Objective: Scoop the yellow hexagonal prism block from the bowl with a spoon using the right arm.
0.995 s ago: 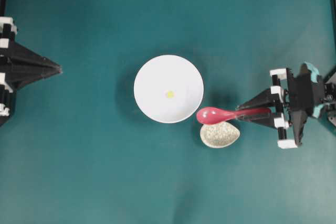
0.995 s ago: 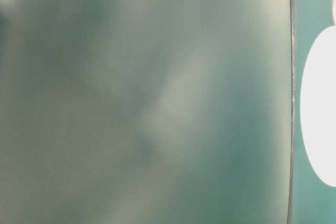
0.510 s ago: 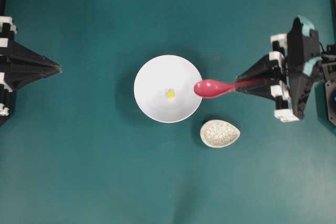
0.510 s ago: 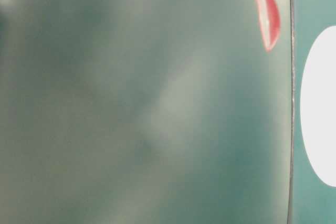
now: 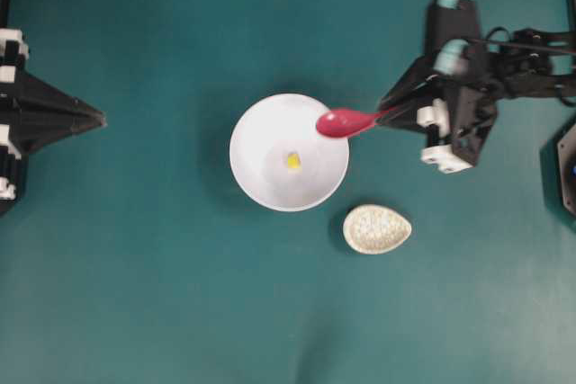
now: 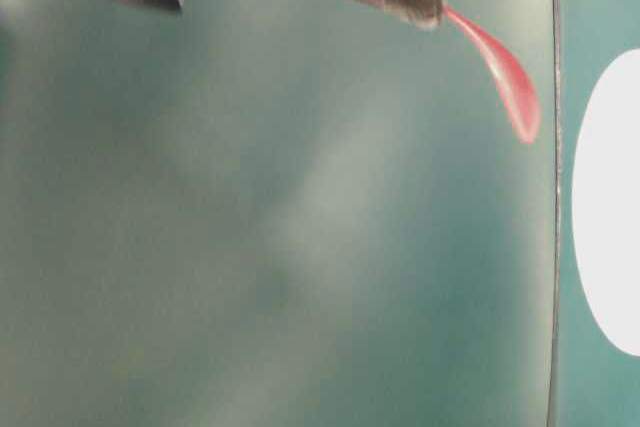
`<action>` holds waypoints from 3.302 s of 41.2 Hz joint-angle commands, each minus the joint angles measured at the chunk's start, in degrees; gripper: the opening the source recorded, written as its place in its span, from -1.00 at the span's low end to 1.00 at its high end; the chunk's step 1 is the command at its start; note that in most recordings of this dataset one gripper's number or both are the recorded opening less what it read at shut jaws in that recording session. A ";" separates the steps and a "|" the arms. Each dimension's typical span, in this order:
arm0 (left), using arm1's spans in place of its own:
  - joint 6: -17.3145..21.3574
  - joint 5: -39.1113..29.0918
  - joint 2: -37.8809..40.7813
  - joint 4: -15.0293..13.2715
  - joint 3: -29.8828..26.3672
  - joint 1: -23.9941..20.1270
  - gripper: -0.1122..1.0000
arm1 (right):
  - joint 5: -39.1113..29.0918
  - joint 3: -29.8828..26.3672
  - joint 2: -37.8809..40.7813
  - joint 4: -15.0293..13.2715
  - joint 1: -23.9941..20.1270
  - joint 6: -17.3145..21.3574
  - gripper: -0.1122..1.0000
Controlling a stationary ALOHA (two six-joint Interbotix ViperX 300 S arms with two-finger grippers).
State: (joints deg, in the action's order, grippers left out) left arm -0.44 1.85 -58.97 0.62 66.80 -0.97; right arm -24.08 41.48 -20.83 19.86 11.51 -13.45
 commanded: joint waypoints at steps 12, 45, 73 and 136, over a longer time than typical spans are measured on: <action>0.26 0.09 0.26 0.18 -1.67 -0.09 -0.66 | -12.66 -10.46 8.44 -0.97 0.53 0.53 -0.36; 0.88 0.09 0.26 0.18 -1.76 -0.09 -0.66 | -16.35 -16.17 16.70 -0.70 -1.23 0.79 -0.36; 0.88 0.09 0.26 0.18 -1.85 -0.09 -0.66 | -12.48 -17.23 22.15 -0.70 -2.90 2.02 -0.36; 0.88 0.18 0.26 0.18 -1.93 0.00 -0.66 | 2.11 -16.61 25.75 -0.97 -3.08 1.76 -0.36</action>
State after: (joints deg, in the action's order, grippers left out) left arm 0.26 1.76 -58.97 0.62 66.62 -0.97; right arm -22.15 25.93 7.12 18.98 8.53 -11.51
